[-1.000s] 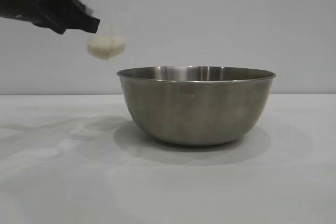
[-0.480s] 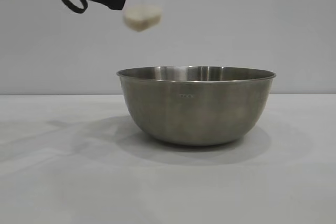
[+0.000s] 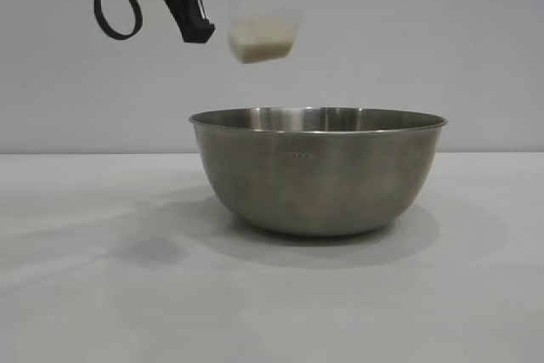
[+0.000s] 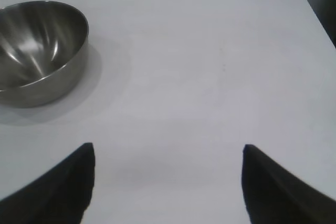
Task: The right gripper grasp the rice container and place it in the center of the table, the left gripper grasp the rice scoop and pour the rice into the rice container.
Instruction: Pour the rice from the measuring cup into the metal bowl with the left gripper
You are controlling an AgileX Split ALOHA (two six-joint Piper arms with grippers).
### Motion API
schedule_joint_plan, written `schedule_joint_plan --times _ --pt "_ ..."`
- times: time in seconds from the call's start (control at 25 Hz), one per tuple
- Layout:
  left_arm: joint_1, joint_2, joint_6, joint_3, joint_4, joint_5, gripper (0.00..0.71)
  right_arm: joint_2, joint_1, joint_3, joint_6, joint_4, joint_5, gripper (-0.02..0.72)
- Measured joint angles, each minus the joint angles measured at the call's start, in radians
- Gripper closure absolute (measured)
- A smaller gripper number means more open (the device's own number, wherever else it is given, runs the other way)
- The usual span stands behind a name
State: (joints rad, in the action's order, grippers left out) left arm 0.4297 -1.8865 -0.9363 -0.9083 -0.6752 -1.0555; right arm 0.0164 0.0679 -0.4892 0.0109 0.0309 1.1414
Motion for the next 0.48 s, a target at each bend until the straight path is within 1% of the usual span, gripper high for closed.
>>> schedule_joint_plan --times 0.48 --pt "0.011 0.0 -0.278 0.0 -0.006 0.016 0.71 0.0 0.0 0.0 0.0 0.0 0.0 0.171"
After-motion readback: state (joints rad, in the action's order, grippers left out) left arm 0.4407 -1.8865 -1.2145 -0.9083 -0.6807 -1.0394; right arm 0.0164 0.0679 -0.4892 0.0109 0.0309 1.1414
